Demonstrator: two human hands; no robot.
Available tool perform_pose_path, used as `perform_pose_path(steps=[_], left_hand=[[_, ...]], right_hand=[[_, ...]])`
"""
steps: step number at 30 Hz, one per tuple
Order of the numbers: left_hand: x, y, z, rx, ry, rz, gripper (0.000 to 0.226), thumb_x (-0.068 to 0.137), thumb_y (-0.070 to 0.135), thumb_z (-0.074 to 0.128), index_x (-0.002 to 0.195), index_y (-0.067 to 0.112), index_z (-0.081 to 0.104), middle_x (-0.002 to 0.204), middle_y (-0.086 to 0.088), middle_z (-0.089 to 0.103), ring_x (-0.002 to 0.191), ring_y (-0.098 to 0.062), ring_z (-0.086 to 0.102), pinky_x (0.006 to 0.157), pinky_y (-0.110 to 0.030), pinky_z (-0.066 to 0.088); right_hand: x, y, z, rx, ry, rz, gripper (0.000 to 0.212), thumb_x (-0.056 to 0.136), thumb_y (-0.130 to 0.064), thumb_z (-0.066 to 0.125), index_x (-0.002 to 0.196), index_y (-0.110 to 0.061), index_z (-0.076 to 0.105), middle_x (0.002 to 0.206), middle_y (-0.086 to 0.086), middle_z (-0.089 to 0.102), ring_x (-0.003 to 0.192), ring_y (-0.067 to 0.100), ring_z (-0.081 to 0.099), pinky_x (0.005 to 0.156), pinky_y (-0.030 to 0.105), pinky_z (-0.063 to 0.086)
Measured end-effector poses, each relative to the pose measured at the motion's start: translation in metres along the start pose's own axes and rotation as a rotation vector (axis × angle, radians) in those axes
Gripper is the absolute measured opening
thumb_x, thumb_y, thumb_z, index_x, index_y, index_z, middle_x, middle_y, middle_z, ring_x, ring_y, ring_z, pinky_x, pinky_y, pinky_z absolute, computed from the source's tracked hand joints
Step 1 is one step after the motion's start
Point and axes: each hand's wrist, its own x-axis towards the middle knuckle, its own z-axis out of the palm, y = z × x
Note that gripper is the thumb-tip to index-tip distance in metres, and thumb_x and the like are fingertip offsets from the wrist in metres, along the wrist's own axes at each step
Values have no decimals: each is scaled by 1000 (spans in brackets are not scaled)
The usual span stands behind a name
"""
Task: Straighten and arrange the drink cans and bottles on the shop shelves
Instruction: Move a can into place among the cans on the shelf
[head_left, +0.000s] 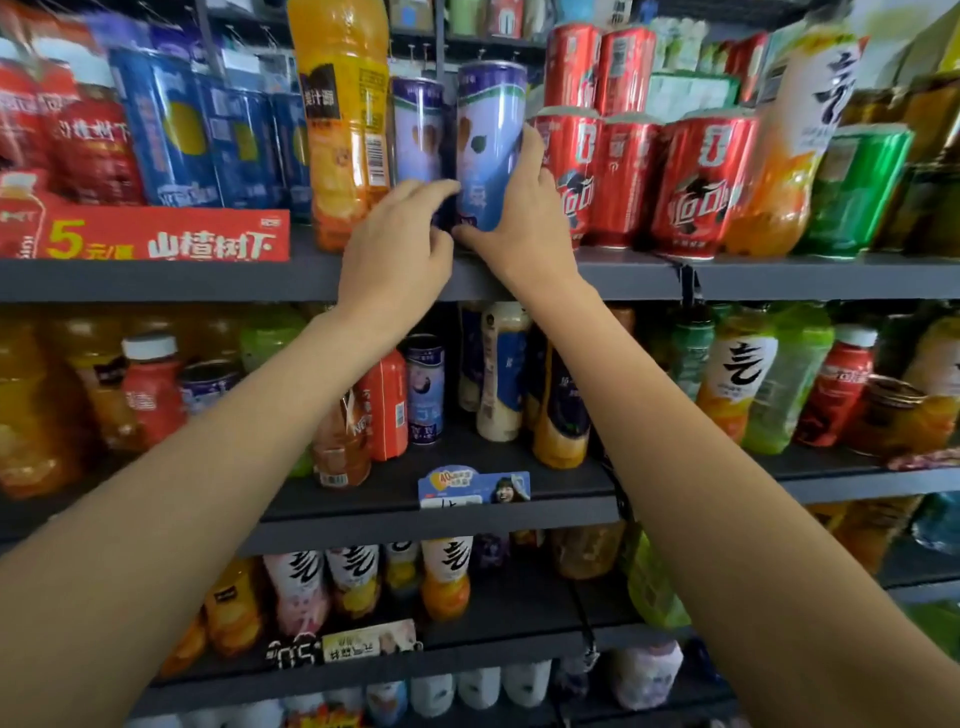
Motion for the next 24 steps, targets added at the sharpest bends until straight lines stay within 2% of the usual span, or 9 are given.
perform_pose_path(steps=[3,4,6,8,10,14,17,20,24], left_hand=[[-7,7,3,-70,93,44,42,83,1,42,121,9,58,118,-9,56,109,-22,53,90,-19,35],[-14,12,5,-109,127,84,40,80,1,42,115,7,60,113,-11,57,106,-22,53,90,-19,36],[-34,25,13,-172,172,183,36,76,0,41,105,4,62,104,-13,58,99,-21,52,89,-25,40],[-63,37,29,-206,123,271,31,75,0,43,98,1,62,98,-14,58,94,-20,49,85,-28,40],[-92,41,53,-233,11,272,28,75,1,44,96,1,62,96,-15,57,93,-20,47,82,-30,40],[-136,41,97,-223,-178,115,27,81,6,41,99,4,60,99,-12,54,95,-22,48,84,-34,41],[-149,47,116,-175,-276,55,26,82,0,48,105,5,59,104,-11,52,98,-25,49,86,-33,39],[-149,62,134,-147,-315,1,35,83,1,49,117,8,55,109,-12,51,105,-27,48,89,-37,41],[-148,82,163,-142,-298,-112,50,82,2,51,131,10,46,117,-13,48,110,-26,47,93,-34,38]], right_hand=[[-13,-2,-13,-66,7,-45,78,80,-20,70,140,-3,24,130,16,46,117,28,48,89,23,37],[-24,-2,-19,-51,77,-91,66,82,-15,66,136,-1,32,128,16,47,116,26,48,89,20,35],[-54,5,-29,17,293,-209,36,83,-4,57,118,1,50,112,15,55,103,26,54,87,23,41],[-92,25,-31,22,403,-234,21,80,2,50,100,2,57,95,15,58,88,26,55,76,26,43],[-130,55,-30,-52,330,-127,16,80,2,49,94,2,58,91,16,57,83,28,53,71,25,38],[-184,117,-33,-192,113,119,20,82,0,48,100,1,56,102,19,53,94,35,49,75,25,33],[-198,145,-39,-226,79,280,39,85,-2,52,124,-4,49,117,20,46,107,37,44,83,31,35],[-195,166,-42,-204,-2,325,68,86,-6,57,145,-16,26,128,21,38,112,37,41,88,38,37],[-177,189,-42,-82,-59,273,81,84,-7,62,149,-17,14,131,23,36,113,39,44,85,36,41]])
